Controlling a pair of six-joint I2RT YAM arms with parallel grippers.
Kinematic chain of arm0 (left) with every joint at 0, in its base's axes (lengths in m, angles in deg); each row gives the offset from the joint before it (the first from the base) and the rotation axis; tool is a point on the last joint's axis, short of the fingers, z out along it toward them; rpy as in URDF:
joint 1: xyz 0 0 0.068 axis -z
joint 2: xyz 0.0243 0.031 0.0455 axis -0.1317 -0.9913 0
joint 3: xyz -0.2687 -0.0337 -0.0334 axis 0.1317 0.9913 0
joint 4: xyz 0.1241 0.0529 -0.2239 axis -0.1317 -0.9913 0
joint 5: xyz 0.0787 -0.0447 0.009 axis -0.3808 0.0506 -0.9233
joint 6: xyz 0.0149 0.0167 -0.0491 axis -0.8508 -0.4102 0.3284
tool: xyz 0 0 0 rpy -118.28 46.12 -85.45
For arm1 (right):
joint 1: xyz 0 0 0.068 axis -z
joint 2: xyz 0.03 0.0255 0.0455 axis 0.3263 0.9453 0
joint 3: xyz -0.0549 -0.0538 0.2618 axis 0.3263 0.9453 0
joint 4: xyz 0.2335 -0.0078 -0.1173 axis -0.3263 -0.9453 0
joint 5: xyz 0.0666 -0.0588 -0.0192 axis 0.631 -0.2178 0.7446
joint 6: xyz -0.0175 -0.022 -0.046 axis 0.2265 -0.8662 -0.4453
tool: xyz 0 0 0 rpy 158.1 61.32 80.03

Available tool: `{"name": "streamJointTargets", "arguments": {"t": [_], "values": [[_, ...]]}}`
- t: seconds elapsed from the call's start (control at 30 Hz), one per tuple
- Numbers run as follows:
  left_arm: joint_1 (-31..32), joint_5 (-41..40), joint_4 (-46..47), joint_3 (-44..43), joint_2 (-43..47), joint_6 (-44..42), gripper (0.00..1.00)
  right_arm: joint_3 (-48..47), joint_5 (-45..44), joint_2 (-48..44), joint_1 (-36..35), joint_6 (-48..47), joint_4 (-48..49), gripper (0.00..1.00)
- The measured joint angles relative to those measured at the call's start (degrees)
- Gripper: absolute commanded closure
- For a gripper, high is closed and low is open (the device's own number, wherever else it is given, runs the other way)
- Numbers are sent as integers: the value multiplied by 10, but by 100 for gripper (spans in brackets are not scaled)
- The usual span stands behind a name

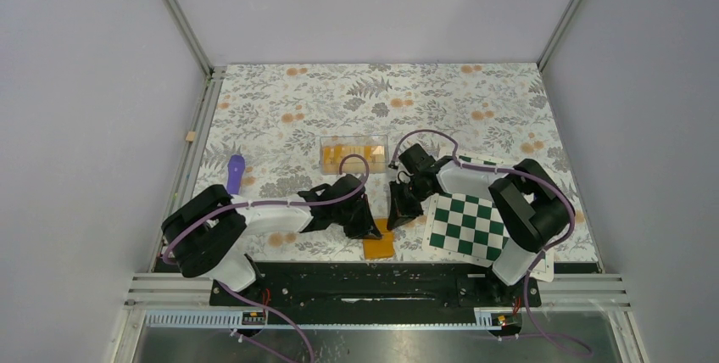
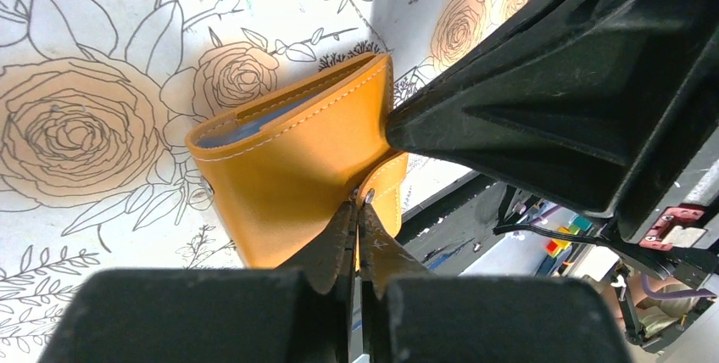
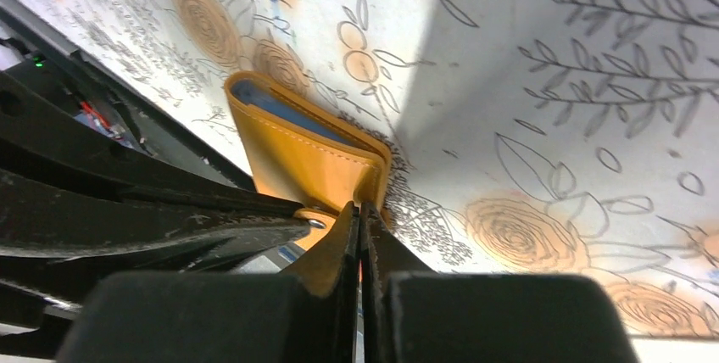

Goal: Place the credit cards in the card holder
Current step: Close the card holder at the center of the board.

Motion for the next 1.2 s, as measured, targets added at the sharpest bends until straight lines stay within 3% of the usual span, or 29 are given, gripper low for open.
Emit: {"name": "streamJointTargets", "arguments": {"t": [0.53,1.2], "values": [[4,-10,-51,-28,-8,-12,100,28,-45,-84,-17,-28,-42,100],[11,-11,-96,-67,-35,-18,100,19,-42,-37,-58,-10,-26,100]]}}
